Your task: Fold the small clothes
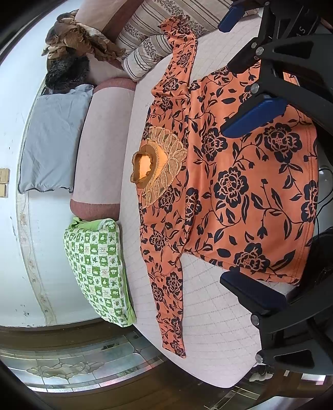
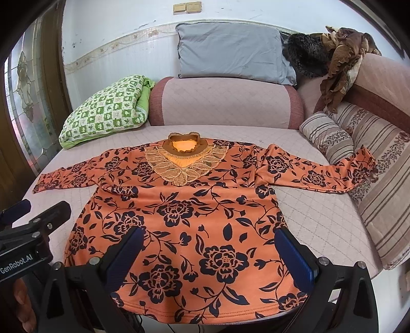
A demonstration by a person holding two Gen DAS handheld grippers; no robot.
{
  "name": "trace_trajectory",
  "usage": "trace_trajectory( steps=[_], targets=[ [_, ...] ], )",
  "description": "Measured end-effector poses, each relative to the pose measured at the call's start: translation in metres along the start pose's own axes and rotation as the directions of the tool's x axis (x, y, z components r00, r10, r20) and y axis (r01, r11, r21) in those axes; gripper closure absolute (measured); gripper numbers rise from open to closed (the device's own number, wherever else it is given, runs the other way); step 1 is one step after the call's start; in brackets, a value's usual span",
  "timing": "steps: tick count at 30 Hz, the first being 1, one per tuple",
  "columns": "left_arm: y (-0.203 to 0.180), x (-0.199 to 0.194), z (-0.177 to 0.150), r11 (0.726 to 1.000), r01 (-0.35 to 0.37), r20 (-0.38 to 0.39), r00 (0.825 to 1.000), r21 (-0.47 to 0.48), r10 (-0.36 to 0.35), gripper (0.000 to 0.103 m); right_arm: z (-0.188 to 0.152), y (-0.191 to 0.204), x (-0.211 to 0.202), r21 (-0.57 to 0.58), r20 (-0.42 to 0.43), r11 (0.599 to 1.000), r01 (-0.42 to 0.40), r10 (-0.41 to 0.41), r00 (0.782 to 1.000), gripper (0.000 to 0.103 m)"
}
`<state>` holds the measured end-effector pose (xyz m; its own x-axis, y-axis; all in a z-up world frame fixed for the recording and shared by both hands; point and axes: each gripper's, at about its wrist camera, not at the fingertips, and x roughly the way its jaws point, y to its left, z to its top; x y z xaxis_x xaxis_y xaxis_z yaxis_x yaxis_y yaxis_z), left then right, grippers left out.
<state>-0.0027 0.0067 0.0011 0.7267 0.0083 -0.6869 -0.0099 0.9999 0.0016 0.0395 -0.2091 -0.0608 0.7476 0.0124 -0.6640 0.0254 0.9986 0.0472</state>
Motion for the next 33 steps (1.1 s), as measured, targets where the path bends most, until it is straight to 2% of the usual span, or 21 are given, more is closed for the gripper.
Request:
trace_trajectory(
  steps=[33],
  targets=[
    [0.0054,0.0035,0.0022,1.000,-0.003,-0.008,1.000,-0.015,0.003,0.000,0.0048,0.0048,-0.0018,-0.012,0.018,1.000,0.007,-0.007,1.000,0.000]
  ],
)
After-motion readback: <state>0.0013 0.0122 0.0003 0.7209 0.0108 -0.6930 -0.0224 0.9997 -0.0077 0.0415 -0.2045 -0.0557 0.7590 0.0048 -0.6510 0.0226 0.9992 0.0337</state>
